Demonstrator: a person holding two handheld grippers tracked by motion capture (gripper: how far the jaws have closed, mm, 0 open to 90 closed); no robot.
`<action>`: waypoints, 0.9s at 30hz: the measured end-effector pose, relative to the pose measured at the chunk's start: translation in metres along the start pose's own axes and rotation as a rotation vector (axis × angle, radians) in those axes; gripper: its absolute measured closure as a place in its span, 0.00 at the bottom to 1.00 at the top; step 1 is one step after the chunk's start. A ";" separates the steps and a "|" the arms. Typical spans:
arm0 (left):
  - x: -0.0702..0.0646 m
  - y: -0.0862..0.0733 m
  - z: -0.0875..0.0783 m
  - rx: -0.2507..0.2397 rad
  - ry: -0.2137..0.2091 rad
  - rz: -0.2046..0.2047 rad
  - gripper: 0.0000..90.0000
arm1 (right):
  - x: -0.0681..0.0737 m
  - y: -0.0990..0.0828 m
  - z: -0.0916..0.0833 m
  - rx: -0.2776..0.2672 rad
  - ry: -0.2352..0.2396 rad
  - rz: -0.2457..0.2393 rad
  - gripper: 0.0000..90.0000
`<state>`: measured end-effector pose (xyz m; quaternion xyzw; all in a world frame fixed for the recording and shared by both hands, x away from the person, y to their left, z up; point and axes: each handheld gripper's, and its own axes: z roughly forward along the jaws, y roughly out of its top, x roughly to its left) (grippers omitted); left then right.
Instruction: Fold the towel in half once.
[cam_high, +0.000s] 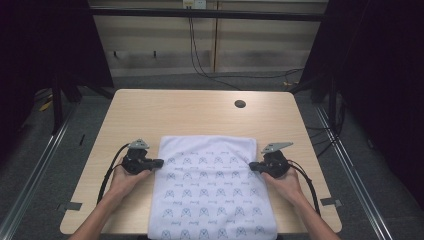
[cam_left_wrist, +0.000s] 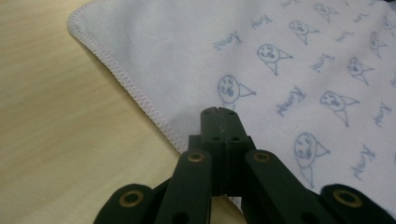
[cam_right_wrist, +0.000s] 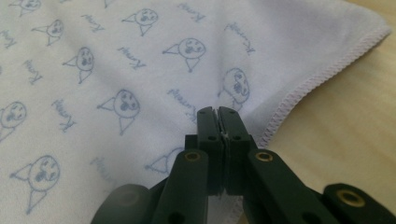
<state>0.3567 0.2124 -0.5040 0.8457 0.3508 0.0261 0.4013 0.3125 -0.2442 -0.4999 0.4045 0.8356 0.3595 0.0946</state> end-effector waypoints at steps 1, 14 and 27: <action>-0.004 -0.002 -0.002 0.007 -0.005 0.015 1.00 | 0.002 -0.002 -0.002 -0.002 0.012 0.001 0.99; -0.029 -0.019 -0.027 0.019 -0.079 0.046 0.99 | 0.004 0.005 -0.028 -0.069 0.009 0.009 0.81; 0.020 0.014 -0.004 -0.031 0.085 -0.028 0.68 | -0.042 0.031 0.027 -0.041 -0.052 0.072 0.59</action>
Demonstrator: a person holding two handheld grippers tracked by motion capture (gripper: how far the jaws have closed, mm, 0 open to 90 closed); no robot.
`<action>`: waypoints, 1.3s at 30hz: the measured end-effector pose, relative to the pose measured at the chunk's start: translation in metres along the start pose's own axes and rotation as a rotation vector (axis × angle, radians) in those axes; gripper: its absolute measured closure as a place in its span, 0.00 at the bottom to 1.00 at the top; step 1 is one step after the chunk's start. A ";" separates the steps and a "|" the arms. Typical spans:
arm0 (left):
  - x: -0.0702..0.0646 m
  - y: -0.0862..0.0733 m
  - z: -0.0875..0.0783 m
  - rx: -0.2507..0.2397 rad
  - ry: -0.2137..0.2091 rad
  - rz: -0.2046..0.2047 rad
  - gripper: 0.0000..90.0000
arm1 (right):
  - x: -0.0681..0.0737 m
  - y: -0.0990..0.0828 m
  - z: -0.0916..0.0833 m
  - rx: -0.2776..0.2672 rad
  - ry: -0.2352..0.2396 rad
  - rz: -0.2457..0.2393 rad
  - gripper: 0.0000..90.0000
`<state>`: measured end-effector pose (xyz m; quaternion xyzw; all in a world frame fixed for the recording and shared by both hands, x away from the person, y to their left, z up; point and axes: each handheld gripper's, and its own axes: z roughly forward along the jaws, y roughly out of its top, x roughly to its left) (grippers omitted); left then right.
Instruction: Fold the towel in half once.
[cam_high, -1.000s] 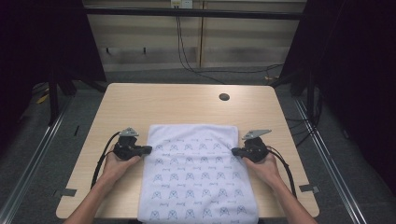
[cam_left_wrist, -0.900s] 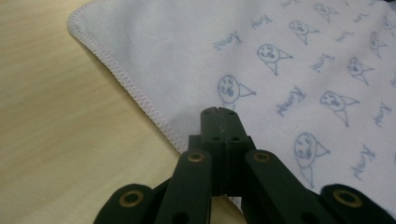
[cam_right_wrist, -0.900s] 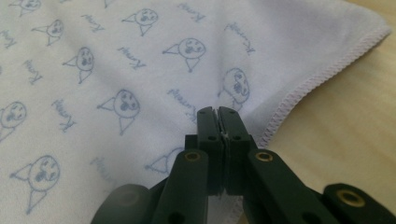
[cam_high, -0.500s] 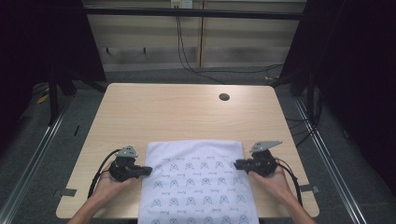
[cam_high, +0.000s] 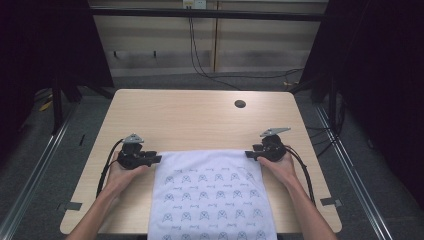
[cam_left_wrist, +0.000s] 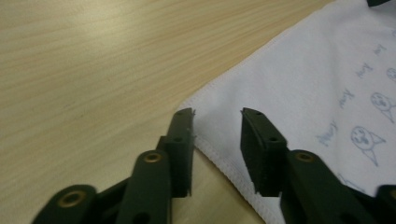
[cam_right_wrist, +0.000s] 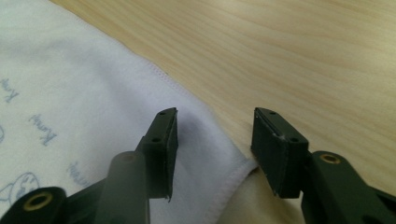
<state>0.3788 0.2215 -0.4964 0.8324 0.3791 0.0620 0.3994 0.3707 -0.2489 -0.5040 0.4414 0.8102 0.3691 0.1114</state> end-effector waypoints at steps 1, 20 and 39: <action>0.000 0.002 0.003 0.004 0.026 0.006 0.67 | 0.002 0.000 0.000 0.007 0.005 -0.008 0.67; -0.006 0.018 -0.010 -0.078 -0.085 -0.013 0.97 | 0.002 0.016 -0.037 -0.076 0.119 0.041 0.97; 0.003 0.194 -0.094 -0.451 0.015 0.009 0.97 | -0.028 0.178 -0.129 -0.398 -0.025 0.044 0.97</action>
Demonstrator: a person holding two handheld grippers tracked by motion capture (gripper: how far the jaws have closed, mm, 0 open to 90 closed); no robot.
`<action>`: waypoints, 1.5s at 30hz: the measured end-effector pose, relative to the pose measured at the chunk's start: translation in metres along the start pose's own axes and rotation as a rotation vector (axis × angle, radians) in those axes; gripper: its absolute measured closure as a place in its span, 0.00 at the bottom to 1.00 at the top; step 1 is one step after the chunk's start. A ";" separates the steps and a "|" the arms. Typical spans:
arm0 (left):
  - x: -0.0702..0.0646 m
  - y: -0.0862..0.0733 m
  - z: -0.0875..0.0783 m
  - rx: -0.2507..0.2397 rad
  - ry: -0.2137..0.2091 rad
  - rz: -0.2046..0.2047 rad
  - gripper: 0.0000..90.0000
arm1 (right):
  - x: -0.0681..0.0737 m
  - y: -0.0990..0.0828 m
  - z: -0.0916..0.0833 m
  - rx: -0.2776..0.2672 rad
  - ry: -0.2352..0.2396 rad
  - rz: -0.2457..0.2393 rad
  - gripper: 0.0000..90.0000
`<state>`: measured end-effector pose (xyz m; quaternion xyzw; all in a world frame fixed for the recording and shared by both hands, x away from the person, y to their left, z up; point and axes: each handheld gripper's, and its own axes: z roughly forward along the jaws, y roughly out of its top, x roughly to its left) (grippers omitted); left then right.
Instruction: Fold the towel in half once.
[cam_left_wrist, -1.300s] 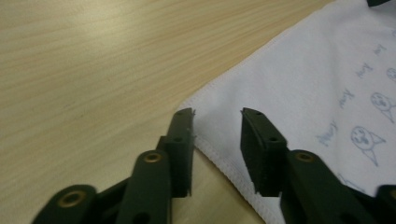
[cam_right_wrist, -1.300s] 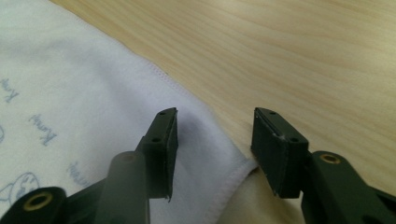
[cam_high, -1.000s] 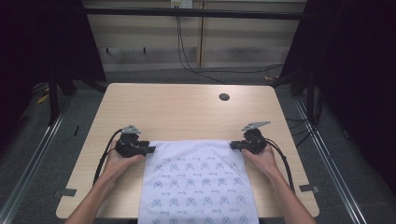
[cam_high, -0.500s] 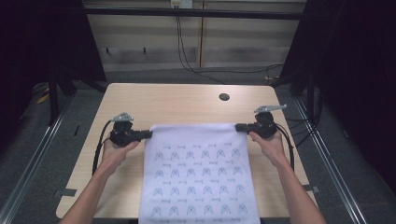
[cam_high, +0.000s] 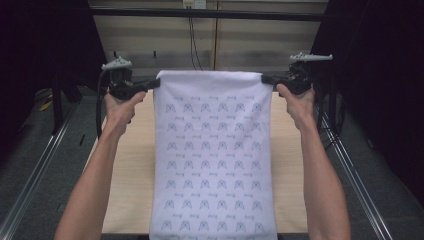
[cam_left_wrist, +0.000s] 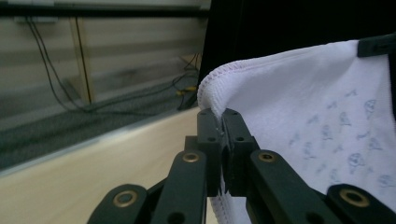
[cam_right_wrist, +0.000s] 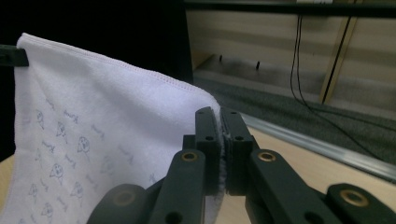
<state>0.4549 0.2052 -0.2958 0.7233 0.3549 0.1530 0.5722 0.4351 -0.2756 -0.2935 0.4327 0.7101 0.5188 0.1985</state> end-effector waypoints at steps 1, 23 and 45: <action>-0.001 0.008 -0.003 -0.022 0.003 0.008 0.97 | 0.000 0.007 -0.002 -0.013 0.003 -0.003 0.97; -0.084 -0.166 -0.098 0.199 -0.259 0.032 0.97 | 0.083 -0.155 -0.104 0.190 0.236 -0.064 0.97; -0.100 -0.255 -0.066 0.558 -0.247 0.054 0.97 | 0.099 -0.271 -0.082 0.542 0.205 0.015 0.97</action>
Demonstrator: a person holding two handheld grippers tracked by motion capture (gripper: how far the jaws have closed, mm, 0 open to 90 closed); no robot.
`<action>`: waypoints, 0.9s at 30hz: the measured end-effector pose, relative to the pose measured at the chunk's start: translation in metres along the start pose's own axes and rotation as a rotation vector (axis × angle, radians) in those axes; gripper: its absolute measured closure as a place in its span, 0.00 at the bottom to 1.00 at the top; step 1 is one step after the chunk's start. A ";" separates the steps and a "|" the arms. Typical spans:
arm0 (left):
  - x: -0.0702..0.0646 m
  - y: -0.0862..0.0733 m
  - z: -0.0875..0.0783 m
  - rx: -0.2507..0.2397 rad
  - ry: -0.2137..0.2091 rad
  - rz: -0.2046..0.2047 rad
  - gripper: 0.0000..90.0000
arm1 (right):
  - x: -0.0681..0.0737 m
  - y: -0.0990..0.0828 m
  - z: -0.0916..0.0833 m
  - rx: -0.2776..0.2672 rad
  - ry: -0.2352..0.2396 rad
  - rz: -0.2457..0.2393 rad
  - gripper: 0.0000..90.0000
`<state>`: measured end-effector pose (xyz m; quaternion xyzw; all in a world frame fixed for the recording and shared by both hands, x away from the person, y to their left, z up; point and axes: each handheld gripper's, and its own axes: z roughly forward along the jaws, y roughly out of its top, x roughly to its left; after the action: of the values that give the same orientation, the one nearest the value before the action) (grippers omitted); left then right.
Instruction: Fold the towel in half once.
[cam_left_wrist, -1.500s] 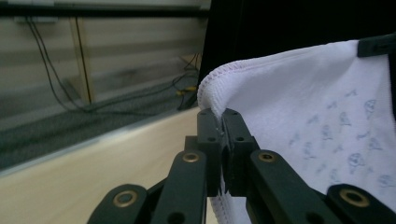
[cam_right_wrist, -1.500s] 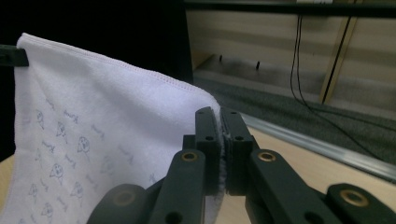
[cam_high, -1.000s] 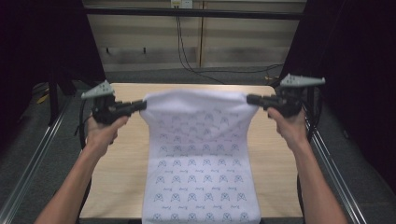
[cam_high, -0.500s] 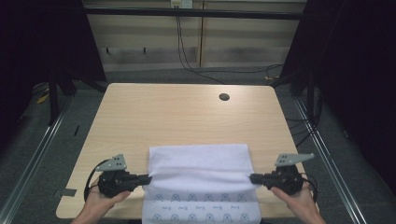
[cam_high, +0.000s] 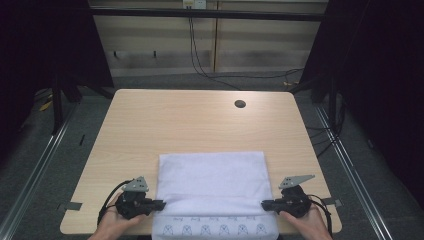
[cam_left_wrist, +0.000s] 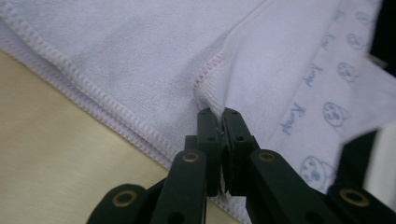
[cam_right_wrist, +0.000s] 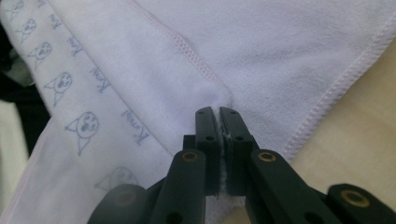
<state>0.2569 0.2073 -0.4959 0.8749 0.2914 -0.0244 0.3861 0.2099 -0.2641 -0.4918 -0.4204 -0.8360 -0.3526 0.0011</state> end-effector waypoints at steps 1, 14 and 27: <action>0.007 0.004 0.002 -0.010 0.013 -0.018 0.97 | -0.002 0.004 0.002 -0.008 -0.013 -0.003 0.97; 0.110 0.072 0.037 -0.108 0.186 -0.154 0.97 | -0.081 0.093 0.046 -0.059 -0.151 0.040 0.97; 0.146 0.103 0.042 -0.184 0.257 -0.185 0.97 | -0.127 0.144 0.064 -0.143 -0.199 0.160 0.97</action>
<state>0.4399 0.1956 -0.4965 0.8011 0.4187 0.0788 0.4203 0.4122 -0.2577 -0.4931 -0.5176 -0.7685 -0.3669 -0.0835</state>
